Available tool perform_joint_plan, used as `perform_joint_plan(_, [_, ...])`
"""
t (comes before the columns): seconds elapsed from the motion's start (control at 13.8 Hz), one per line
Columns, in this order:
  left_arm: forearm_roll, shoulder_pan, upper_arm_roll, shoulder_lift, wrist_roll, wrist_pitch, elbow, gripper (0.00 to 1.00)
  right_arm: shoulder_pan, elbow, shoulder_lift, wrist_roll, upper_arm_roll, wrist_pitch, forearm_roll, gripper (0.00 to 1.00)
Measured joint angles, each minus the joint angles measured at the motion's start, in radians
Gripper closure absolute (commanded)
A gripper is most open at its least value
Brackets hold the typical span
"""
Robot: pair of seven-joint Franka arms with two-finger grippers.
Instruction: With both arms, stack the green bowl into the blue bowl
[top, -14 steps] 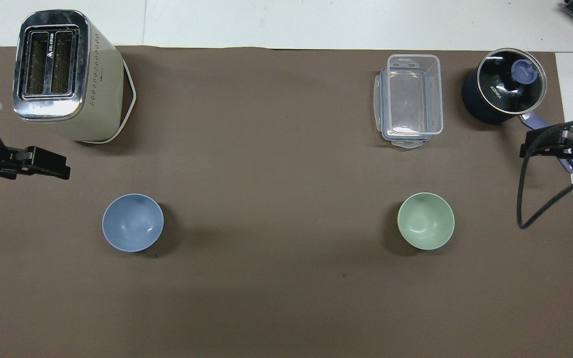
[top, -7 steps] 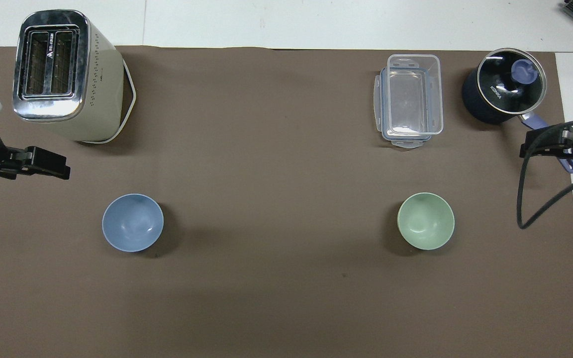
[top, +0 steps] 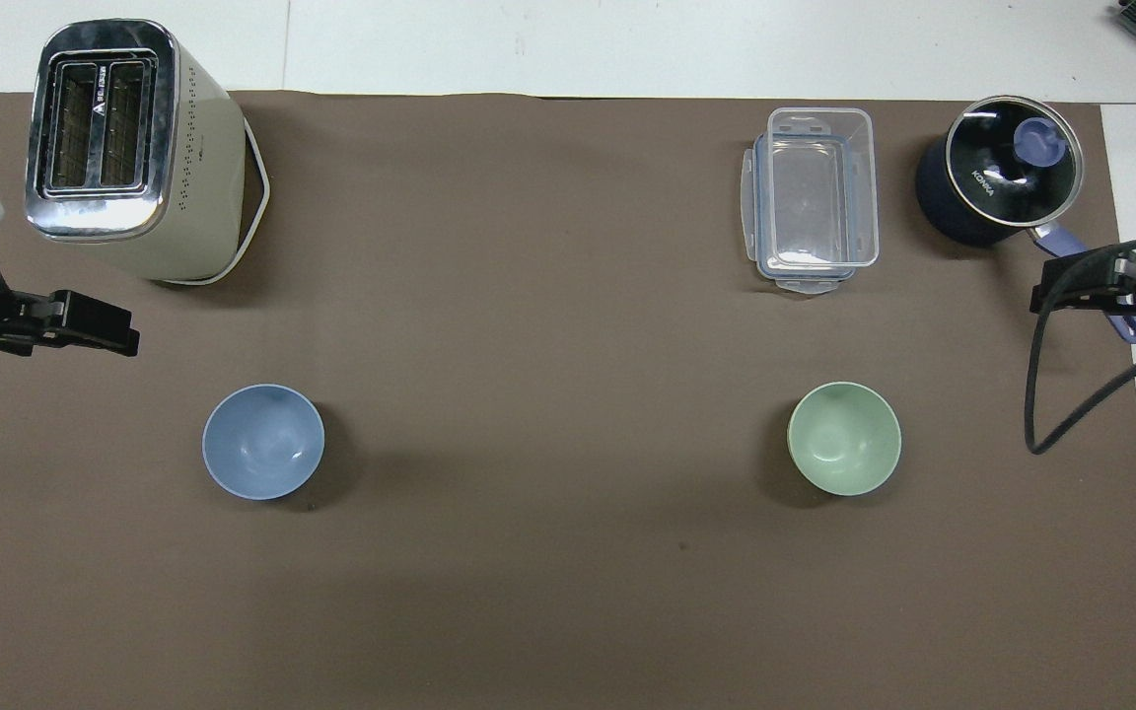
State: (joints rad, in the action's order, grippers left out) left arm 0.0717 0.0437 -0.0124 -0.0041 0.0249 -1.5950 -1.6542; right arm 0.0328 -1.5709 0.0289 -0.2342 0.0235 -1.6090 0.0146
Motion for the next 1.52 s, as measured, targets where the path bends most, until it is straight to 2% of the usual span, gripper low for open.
perform_joint_plan(1.52, [0.000, -0.002, 0.004, 0.000, 0.000, 0.000, 0.000, 0.00, 0.000, 0.000, 0.000, 0.000, 0.000, 0.000, 0.000, 0.00])
